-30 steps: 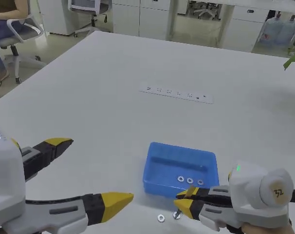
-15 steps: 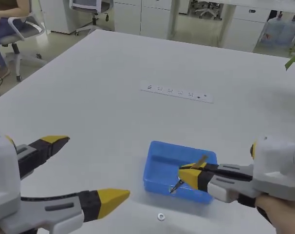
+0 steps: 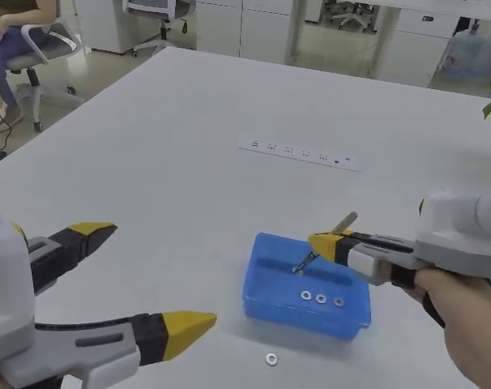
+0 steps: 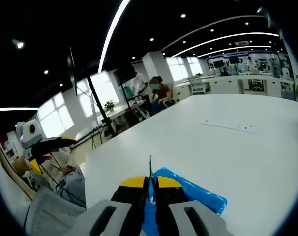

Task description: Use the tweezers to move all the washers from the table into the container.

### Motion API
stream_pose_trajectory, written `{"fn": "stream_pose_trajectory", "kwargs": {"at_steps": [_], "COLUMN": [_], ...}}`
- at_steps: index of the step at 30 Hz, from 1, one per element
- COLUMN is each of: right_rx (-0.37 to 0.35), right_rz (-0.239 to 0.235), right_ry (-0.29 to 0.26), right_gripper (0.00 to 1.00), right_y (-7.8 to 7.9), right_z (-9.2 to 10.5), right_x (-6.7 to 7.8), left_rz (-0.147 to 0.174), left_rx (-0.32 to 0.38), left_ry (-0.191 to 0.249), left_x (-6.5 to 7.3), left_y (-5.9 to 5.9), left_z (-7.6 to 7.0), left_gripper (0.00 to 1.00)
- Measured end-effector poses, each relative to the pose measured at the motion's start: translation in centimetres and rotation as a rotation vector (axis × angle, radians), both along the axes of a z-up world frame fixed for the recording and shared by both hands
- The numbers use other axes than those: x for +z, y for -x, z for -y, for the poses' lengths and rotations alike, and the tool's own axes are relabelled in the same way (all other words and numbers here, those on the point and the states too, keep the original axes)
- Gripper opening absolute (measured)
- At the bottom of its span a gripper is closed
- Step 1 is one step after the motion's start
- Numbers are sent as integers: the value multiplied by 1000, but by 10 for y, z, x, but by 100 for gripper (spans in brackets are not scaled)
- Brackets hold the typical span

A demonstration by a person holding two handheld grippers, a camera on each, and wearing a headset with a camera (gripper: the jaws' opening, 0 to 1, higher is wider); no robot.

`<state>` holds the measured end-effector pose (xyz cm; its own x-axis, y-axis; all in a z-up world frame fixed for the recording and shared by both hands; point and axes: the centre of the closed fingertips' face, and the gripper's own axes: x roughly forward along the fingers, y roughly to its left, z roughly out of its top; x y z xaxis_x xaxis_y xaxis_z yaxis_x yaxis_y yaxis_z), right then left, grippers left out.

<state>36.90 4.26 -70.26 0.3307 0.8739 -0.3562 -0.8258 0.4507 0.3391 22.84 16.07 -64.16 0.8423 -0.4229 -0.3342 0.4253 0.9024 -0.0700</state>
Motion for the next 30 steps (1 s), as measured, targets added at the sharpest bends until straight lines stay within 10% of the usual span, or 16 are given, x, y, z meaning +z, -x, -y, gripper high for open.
{"fn": "stream_pose_trajectory", "kwargs": {"at_steps": [17, 30], "right_rx": [41, 78], "right_rz": [-32, -14], "right_ry": [156, 210], "right_gripper": [2, 2], "right_y": [2, 4], "right_z": [-15, -18], "right_x": [-50, -62], "left_rz": [-2, -6], "left_rx": [10, 15], "left_ry": [3, 0], "left_x": [-1, -3], "left_y": [1, 2], "left_z": [-4, -5], "left_gripper": [92, 92]}}
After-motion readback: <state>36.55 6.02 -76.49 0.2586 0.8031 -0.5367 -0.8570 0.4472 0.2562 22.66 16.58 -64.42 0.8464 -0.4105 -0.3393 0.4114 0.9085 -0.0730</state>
